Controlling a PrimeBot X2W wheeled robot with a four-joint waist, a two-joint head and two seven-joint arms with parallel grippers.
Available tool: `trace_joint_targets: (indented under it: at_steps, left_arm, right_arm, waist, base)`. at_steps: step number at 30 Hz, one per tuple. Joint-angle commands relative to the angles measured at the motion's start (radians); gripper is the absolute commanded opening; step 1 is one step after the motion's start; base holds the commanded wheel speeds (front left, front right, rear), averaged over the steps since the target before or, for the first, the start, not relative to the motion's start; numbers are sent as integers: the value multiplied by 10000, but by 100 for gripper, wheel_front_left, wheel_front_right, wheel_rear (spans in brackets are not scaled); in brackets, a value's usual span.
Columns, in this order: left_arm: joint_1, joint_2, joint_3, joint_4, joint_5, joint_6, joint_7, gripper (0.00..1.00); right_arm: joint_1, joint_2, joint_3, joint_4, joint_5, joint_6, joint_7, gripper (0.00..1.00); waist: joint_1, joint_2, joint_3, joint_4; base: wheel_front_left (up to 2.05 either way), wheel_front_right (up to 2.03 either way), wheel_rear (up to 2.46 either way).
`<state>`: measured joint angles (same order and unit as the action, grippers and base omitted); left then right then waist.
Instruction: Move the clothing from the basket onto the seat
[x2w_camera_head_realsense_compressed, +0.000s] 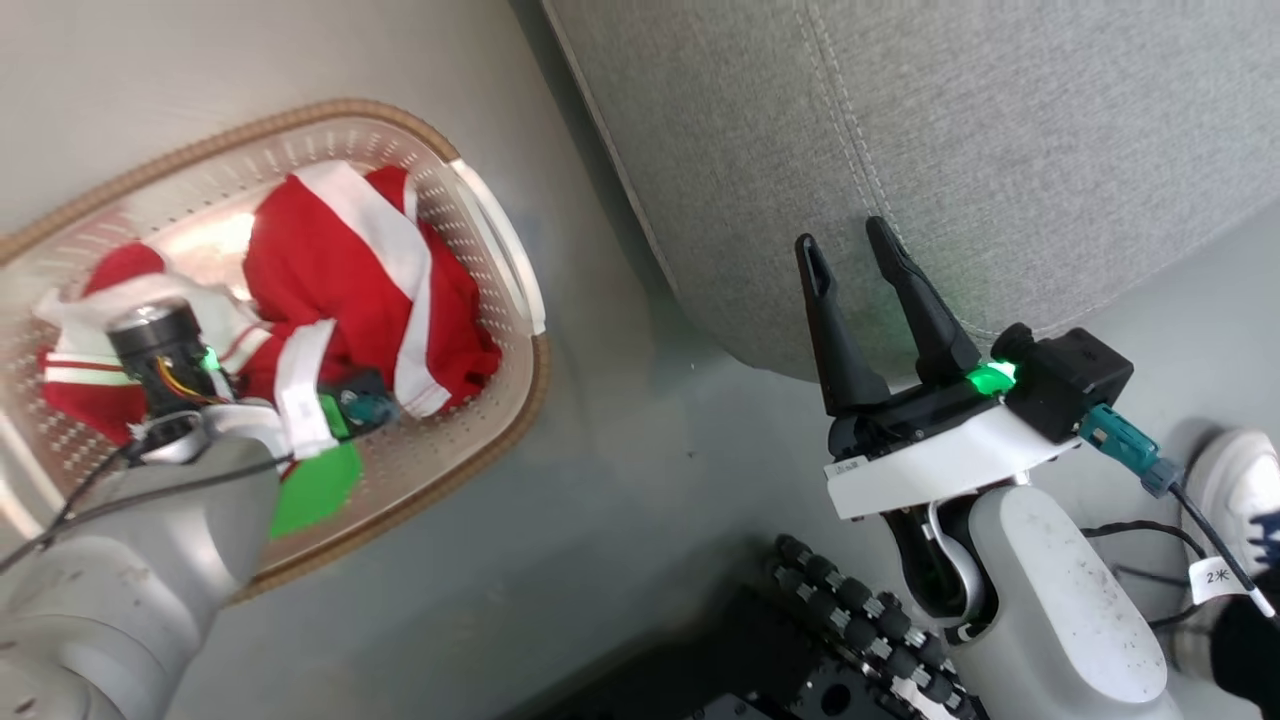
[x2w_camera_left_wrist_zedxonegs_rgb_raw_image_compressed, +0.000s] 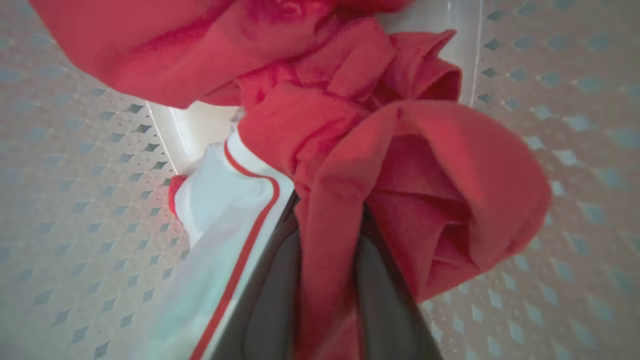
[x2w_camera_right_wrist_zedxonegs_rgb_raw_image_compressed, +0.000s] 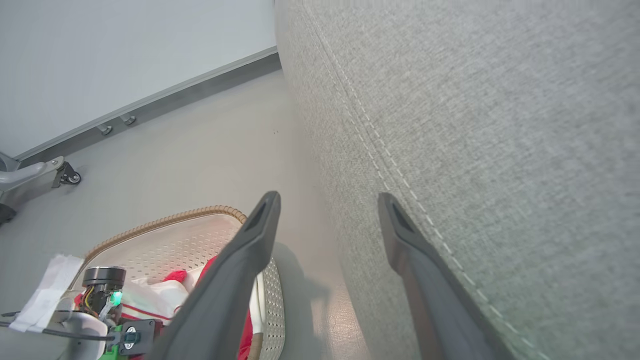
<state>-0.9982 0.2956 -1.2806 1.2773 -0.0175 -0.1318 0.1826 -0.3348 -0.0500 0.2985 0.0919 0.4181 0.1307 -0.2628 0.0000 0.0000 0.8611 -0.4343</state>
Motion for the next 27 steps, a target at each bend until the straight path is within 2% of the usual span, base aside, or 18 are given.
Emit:
trace_joint_targets:
  at_steps: [1, 8, 18, 27]
  left_arm:
    - [176, -140, 5, -89, -179, 28, -139, 0]
    - [789, -604, 6, -713, -1453, 28, -796, 0]
    - [1505, -640, 52, -1288, -3921, 28, -2279, 0]
    - [2573, -827, 953, -1238, -5900, 26, -4001, 0]
  right_arm:
    - [-13, -13, -79, 107, -190, 1, -31, 100]
    - [358, -23, -421, 619, -997, 1, -31, 100]
    - [1127, -25, -795, 1099, -1751, 1, -31, 100]
    - [2032, -22, -809, 1347, -2003, 1, -31, 100]
  waist:
    - [0, 0, -1118, 717]
    - [0, 0, -2826, 1537]
    - [0, 0, -5290, 2531]
    - [0, 0, -7419, 3099]
  base:
    - [0, 0, 0]
    - [0, 0, 0]
    - [0, 0, 0]
    - [0, 0, 0]
